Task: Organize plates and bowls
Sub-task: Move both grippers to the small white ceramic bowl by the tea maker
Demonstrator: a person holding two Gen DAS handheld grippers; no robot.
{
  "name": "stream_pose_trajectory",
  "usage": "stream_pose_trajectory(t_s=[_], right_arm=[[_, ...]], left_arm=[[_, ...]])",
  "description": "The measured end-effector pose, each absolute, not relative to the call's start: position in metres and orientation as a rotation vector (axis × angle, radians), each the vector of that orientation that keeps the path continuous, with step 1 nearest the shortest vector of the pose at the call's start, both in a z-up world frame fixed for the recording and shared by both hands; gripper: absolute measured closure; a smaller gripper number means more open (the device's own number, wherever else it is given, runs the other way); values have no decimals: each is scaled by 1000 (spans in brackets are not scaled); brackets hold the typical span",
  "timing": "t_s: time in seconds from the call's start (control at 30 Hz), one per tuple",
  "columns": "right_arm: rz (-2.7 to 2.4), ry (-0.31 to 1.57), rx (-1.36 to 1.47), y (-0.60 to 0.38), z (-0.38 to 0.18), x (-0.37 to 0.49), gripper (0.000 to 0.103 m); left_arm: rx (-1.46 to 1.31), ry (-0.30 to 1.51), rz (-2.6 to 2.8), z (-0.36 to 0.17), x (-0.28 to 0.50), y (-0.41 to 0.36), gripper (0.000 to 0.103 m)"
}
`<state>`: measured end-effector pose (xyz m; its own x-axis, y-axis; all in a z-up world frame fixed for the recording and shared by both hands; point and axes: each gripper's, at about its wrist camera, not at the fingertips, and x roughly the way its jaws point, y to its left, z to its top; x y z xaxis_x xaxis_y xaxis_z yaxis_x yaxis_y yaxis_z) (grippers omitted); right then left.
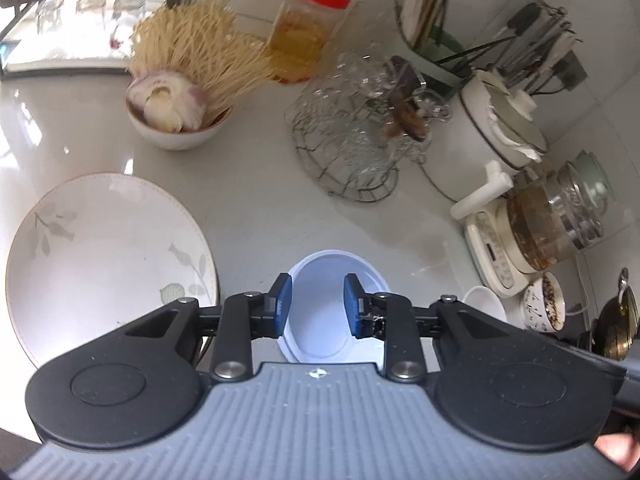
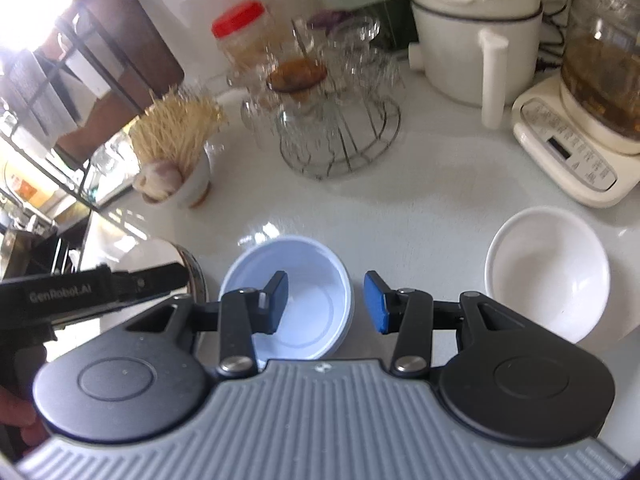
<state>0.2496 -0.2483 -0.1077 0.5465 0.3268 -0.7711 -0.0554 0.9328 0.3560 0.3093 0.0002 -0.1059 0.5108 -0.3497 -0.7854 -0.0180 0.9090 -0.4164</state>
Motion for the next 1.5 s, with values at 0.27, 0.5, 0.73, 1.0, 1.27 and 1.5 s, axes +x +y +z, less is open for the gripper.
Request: stream_pose_trajectory(t_s=[0.27,0.5,0.73,1.0,1.27,1.5], right_arm=[[208,888,298,-258,-83,232,58],[198,800,280,-264,-57,219,57],[176,733,234,-267,-43,206,58],[84,730,270,-283,-46,195,58],[15,748,315,-299,-54,184,58],[-57,735,347,-317,-57,170,58]], left_arm=[[-316,977,-256,-84,298,-10,65],[-227,891,-320,-58,292,-22,63],[-175,858,-394,-46,294,-41,58],[-127,876,-498,-50,303,-70,53],[-85,914,-577,-58,306,-97,53],[-87,916,-632,-62,312,-119,53]])
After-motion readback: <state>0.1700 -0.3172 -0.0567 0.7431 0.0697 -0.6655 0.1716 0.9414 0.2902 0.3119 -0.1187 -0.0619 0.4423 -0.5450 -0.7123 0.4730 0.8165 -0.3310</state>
